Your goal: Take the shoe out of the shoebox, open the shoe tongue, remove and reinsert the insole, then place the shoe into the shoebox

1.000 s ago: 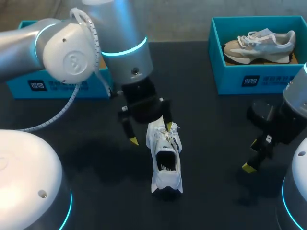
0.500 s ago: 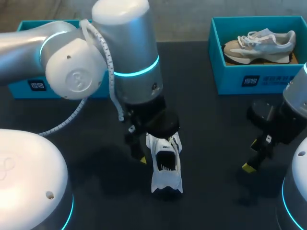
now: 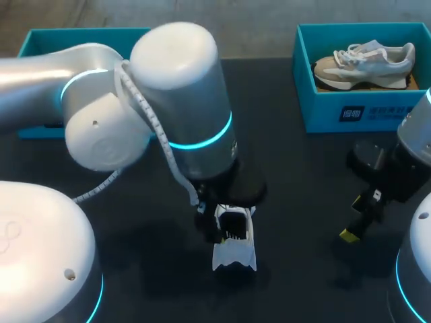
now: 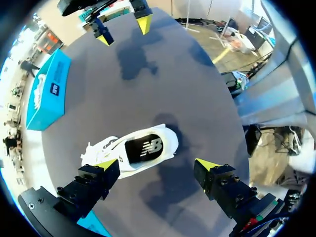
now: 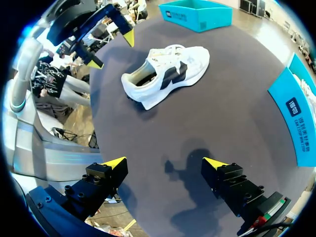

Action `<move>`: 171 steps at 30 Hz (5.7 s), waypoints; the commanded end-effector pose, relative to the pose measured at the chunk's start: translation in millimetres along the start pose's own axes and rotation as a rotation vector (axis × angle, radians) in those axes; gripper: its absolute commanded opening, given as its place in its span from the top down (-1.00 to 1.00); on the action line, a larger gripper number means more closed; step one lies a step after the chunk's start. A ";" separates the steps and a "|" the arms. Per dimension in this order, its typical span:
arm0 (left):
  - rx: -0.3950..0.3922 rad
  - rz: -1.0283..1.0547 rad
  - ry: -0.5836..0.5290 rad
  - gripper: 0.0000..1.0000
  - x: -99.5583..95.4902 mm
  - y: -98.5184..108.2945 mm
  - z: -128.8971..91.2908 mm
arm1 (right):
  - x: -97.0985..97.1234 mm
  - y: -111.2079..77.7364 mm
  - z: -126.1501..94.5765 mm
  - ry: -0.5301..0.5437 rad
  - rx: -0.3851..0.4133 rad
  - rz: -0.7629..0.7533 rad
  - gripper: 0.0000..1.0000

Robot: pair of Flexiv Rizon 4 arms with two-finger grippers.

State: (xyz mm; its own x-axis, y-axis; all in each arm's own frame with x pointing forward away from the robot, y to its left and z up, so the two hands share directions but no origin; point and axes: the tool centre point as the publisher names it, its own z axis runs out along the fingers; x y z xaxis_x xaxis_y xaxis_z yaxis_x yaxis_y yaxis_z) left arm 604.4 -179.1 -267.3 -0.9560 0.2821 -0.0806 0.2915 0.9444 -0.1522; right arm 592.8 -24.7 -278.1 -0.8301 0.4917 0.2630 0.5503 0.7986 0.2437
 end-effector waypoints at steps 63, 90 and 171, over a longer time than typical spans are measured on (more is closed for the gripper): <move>-0.128 -0.379 0.082 -0.62 33.2 -16.0 132.2 | 1.0 -1.0 0.7 -0.002 -0.001 -0.001 -1.00; -0.142 -0.415 0.056 1.00 25.2 -3.2 121.2 | 1.0 -1.0 0.7 -0.002 -0.001 -0.001 -1.00; -0.115 -0.208 0.161 1.00 -210.9 201.0 -173.0 | 1.0 -1.0 0.7 -0.002 -0.001 -0.001 -1.00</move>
State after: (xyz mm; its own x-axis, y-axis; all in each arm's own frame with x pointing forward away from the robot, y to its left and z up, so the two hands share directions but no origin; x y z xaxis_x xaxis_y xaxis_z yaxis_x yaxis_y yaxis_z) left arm 844.1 -35.6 -118.6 -0.9935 0.0882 0.0719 0.0867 0.9959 -0.0243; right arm 592.7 -24.7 -278.1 -0.8301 0.4917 0.2629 0.5502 0.7986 0.2437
